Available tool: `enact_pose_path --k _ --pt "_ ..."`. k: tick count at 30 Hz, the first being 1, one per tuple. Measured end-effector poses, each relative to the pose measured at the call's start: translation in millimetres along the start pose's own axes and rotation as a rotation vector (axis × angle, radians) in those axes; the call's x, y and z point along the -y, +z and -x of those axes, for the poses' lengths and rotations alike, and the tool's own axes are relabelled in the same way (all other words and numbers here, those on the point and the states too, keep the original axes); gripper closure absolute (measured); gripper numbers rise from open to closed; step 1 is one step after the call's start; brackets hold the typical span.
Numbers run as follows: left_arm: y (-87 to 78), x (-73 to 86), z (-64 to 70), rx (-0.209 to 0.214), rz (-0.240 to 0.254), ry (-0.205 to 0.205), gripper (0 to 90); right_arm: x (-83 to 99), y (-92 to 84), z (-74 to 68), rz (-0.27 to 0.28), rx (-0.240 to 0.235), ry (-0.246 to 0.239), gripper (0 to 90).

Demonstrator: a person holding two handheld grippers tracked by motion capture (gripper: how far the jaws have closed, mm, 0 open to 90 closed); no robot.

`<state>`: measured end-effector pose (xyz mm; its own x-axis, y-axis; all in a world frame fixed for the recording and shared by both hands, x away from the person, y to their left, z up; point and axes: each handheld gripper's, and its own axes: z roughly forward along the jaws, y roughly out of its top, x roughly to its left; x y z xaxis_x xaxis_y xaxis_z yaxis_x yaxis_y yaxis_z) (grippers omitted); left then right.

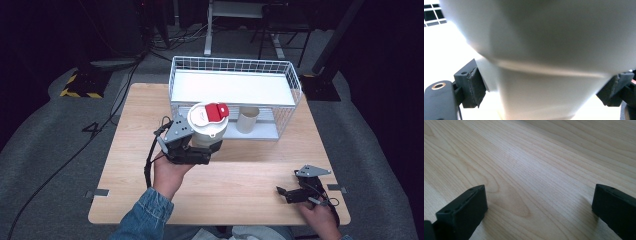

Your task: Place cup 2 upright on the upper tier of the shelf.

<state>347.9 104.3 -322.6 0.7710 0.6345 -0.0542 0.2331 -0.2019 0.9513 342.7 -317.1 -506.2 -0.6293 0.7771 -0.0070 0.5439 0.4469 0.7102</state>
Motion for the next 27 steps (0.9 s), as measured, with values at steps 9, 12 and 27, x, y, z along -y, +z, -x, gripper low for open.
enact_pose_path --k 9,12,27 --pt "4.6 -23.8 -13.1 -0.014 0.005 0.013 13.5 0.1 -0.2 -0.2 -0.001 0.001 -0.002 0.2" --pt "6.5 -30.4 -17.7 -0.012 0.009 0.007 13.5 0.1 -0.2 -0.2 -0.001 0.001 -0.002 0.2" --pt "22.3 -52.7 -42.0 -0.049 0.035 -0.017 13.6 0.1 -0.2 -0.2 0.000 0.001 -0.002 0.2"
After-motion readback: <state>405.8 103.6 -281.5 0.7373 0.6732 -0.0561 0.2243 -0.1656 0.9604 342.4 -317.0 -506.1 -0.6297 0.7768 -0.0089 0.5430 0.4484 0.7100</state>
